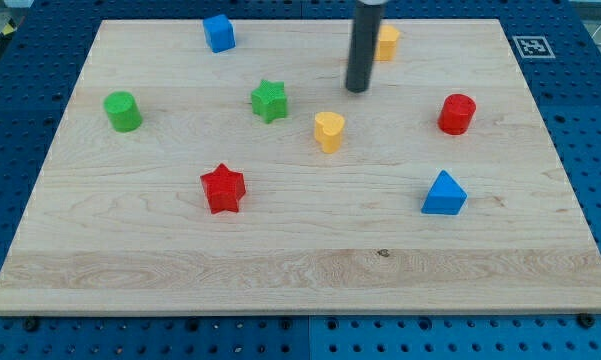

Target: Push the blue cube to the top center

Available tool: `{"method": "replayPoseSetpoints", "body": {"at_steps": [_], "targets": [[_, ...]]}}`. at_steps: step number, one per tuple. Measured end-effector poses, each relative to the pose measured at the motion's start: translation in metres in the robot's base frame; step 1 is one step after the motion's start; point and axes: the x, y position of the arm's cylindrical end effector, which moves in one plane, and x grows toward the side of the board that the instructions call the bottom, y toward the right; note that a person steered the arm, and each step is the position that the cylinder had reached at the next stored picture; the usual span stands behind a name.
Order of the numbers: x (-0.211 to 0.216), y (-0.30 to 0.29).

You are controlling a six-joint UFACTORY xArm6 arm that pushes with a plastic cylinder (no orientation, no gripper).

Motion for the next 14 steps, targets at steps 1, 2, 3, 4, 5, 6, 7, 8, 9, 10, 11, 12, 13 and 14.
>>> {"method": "replayPoseSetpoints", "body": {"at_steps": [1,2,3,4,5,6,7,8,9,10,11,12,13,14], "targets": [[-0.005,-0.043],[-0.005,-0.094],[-0.009,-0.149],[-0.037,-0.183],[-0.075,-0.203],[-0.077,-0.204],[-0.077,-0.204],[-0.088,-0.212],[-0.110,-0.214],[-0.124,-0.165],[-0.102,-0.142],[-0.083,-0.137],[-0.099,-0.095],[-0.110,-0.085]]}}
